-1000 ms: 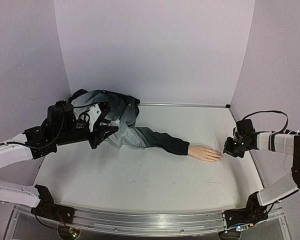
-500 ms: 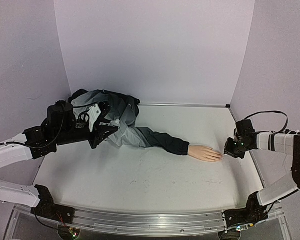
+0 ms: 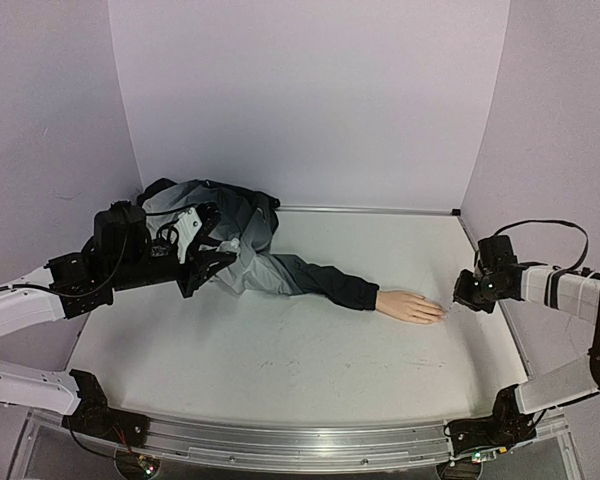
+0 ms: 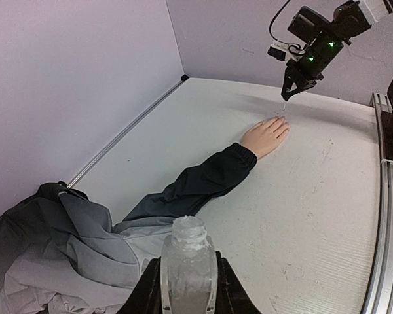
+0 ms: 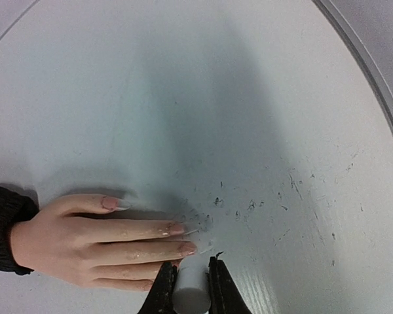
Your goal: Paint the nails
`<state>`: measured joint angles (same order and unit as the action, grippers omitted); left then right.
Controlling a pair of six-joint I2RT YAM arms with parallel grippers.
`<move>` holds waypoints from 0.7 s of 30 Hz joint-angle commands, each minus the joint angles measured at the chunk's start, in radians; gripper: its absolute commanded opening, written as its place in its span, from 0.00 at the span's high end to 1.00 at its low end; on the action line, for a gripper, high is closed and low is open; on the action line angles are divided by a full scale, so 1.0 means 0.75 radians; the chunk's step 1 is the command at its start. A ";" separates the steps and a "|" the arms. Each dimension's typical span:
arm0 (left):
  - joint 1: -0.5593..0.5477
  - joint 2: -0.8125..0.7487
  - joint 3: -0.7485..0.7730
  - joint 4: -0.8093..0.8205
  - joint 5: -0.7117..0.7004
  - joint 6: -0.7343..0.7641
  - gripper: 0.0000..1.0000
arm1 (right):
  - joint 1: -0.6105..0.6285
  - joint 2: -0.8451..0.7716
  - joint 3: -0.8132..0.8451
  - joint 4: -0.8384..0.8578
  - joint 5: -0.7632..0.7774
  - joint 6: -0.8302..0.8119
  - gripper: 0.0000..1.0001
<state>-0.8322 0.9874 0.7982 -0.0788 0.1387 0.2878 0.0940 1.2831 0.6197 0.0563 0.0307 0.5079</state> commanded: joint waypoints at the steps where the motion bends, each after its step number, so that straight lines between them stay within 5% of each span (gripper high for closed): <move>1: -0.001 -0.027 0.079 0.023 0.018 -0.006 1.00 | -0.006 0.015 0.029 -0.002 -0.080 -0.052 1.00; 21: 0.000 -0.032 0.079 0.021 0.015 -0.009 1.00 | -0.005 0.075 0.033 0.000 -0.093 -0.042 1.00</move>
<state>-0.8322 0.9871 0.7982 -0.0788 0.1387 0.2878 0.0940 1.3342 0.6197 0.0750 -0.0391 0.4786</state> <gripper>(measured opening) 0.229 0.135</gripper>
